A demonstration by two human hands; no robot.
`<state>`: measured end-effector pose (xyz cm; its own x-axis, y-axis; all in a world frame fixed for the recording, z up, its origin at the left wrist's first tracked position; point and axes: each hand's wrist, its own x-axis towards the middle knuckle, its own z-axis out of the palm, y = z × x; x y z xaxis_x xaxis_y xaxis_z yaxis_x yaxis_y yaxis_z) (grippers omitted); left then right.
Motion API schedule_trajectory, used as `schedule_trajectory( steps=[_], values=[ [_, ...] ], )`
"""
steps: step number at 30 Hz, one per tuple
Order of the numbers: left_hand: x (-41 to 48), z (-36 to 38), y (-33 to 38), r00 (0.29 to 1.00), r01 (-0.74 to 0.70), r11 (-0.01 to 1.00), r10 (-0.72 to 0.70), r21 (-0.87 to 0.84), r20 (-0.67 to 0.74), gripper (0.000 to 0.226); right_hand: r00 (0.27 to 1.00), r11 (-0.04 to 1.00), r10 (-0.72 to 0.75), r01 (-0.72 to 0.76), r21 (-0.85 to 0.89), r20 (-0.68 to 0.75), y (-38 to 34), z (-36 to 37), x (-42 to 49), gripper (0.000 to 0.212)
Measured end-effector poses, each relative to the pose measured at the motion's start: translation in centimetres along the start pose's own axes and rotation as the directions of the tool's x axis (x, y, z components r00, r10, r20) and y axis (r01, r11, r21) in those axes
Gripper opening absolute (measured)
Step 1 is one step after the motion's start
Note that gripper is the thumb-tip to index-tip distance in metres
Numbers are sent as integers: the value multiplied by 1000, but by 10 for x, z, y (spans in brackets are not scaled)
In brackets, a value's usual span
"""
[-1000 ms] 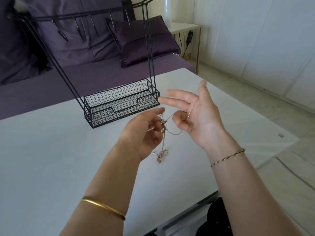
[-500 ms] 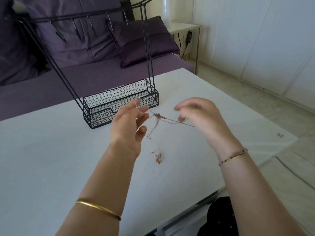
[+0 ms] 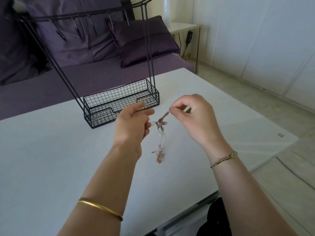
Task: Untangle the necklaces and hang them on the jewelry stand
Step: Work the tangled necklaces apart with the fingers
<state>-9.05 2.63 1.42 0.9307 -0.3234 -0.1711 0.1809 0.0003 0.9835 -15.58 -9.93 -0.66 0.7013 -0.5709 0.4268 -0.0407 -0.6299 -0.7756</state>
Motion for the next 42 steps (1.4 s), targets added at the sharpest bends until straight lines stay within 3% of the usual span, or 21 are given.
schedule_trajectory(
  steps=[5, 9, 11, 14, 20, 24, 27, 30, 35, 37, 39, 42],
  values=[
    [4, -3, -2, 996, -65, 959, 79, 277, -40, 33, 996, 988, -56, 44, -151, -73, 5, -3, 2, 12],
    [4, -6, -7, 984, -154, 815, 176, 558, 14, 28, 990, 946, -104, 68, -315, -97, 6, -6, 3, 14],
    [5, -10, -10, 976, -186, 756, 217, 628, 27, 25, 986, 936, -103, 51, -349, -133, 7, -9, 3, 15],
    [8, -15, -10, 971, -182, 750, 237, 636, -1, 19, 982, 940, -58, -7, -341, -180, 9, -14, 3, 15],
    [12, -14, -13, 950, -199, 716, 309, 670, -49, 24, 995, 970, 74, -58, -235, 61, 1, -11, 0, 12],
    [11, -11, -8, 973, -96, 885, 179, 456, -143, 24, 993, 990, 57, -42, -136, 107, 3, -11, -1, 14],
    [9, -9, -1, 975, 129, 977, -92, 173, -204, 25, 989, 973, 143, -147, 178, 33, -1, -8, -2, 13],
    [5, -8, 4, 942, 279, 958, -287, -67, -173, 24, 959, 829, 277, -268, 490, 56, -8, -3, -3, 16],
    [3, -7, 5, 901, 391, 873, -427, -292, -70, 25, 919, 575, 371, -339, 744, 132, -18, -1, -3, 19],
    [6, -6, 4, 910, 371, 884, -407, -284, -78, 25, 915, 569, 386, -335, 751, 116, -17, -2, -2, 17],
    [8, -7, 2, 920, 335, 897, -377, -289, -106, 25, 931, 671, 359, -312, 672, 74, -11, -4, -1, 16],
    [13, -13, 1, 930, 268, 904, -334, -334, -157, 24, 981, 962, 194, -196, 193, 26, -4, -9, 0, 17]
  ],
)
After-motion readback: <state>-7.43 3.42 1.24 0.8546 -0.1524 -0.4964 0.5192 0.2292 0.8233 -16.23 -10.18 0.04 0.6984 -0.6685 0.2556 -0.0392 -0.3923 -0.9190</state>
